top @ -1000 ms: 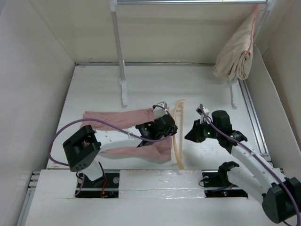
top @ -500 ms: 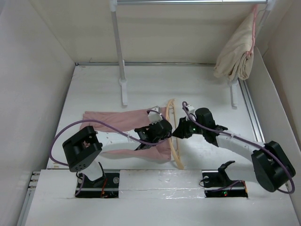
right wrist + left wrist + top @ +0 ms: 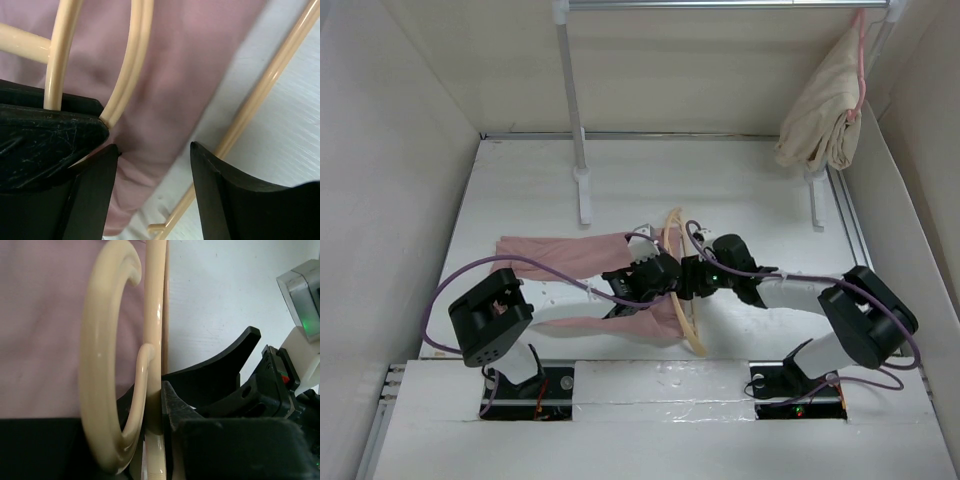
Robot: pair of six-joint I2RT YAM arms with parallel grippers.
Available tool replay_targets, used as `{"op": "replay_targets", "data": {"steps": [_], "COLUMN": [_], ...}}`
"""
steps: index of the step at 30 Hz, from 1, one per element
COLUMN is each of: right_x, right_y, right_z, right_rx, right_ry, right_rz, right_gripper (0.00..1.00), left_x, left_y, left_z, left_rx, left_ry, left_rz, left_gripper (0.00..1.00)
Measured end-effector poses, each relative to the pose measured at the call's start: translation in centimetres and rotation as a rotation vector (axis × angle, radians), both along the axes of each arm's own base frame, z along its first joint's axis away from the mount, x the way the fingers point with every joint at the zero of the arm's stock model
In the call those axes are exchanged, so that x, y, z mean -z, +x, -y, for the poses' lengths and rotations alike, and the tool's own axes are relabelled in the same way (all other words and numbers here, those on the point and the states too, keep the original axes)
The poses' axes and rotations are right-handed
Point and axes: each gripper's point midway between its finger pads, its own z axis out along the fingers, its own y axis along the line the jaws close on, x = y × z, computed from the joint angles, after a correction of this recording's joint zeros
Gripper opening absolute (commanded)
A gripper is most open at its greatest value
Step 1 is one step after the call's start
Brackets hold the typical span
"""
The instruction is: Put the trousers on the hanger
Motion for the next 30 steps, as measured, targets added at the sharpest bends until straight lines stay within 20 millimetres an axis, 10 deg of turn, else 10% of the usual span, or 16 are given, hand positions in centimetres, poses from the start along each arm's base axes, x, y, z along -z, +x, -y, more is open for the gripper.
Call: {"op": "replay_targets", "data": {"steps": [3, 8, 17, 23, 30], "right_x": [0.0, 1.1, -1.1, -4.9, -4.6], "right_y": [-0.2, -1.3, -0.1, 2.6, 4.5], "right_z": [-0.8, -1.8, -1.1, 1.9, 7.7], "right_rx": [0.001, 0.002, 0.041, 0.101, 0.203], "right_ry": [0.033, 0.086, 0.149, 0.154, 0.088], "right_rz": [-0.008, -0.069, -0.039, 0.077, 0.083], "right_gripper": [0.54, 0.0, 0.0, 0.0, 0.0], "left_x": [0.0, -0.2, 0.0, 0.2, 0.2], "left_y": [0.1, -0.3, -1.1, -0.9, -0.5], "left_z": [-0.5, 0.1, -0.6, -3.4, -4.8], "left_rx": [-0.011, 0.012, 0.02, -0.014, -0.008], "left_ry": [0.006, -0.016, -0.025, -0.014, 0.038], "left_rz": [0.004, -0.001, -0.01, -0.009, 0.001], "left_gripper": [0.0, 0.0, 0.0, 0.0, 0.0]}}
